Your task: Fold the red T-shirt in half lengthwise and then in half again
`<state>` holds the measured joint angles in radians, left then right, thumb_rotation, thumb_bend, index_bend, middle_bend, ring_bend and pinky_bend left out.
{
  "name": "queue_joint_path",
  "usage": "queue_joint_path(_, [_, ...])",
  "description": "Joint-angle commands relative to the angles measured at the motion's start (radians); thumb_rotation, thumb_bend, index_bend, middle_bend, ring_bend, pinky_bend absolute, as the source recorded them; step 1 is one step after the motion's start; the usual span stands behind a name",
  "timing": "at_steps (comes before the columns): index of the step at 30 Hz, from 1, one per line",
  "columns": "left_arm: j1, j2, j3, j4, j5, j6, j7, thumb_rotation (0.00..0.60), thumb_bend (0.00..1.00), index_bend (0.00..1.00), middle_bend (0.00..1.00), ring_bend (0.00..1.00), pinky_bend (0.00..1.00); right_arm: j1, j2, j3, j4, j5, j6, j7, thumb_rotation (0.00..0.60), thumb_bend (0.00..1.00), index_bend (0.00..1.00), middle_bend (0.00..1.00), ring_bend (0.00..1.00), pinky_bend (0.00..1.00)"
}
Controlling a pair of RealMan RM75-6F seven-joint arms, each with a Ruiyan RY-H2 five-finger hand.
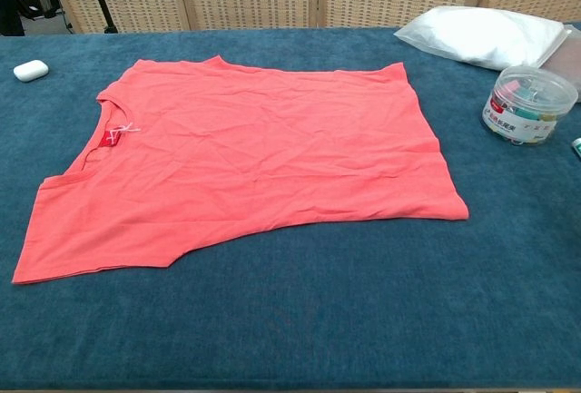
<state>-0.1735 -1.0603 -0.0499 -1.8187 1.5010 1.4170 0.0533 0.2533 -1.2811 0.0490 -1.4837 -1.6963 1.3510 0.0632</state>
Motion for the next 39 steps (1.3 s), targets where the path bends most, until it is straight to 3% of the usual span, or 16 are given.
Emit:
queue_joint_path(1, [-0.008, -0.009, -0.004, 0.005, -0.017, -0.017, 0.012, 0.6, 0.0, 0.0, 0.0, 0.0, 0.0, 0.05, -0.065, 0.015, 0.025, 0.017, -0.063, -0.058, 0.6, 0.06, 0.32, 0.0, 0.0, 0.0])
queue_joint_path(13, [-0.021, -0.019, -0.025, 0.014, -0.069, -0.037, 0.024, 0.6, 0.0, 0.0, 0.0, 0.0, 0.0, 0.117, -0.163, 0.034, 0.078, 0.08, -0.146, -0.118, 0.6, 0.16, 0.38, 0.0, 0.0, 0.0])
queue_joint_path(39, [-0.055, -0.051, -0.048, 0.04, -0.164, -0.093, 0.083, 0.6, 0.0, 0.0, 0.0, 0.0, 0.0, 0.22, -0.276, 0.019, 0.181, 0.123, -0.241, -0.181, 0.6, 0.18, 0.4, 0.0, 0.0, 0.0])
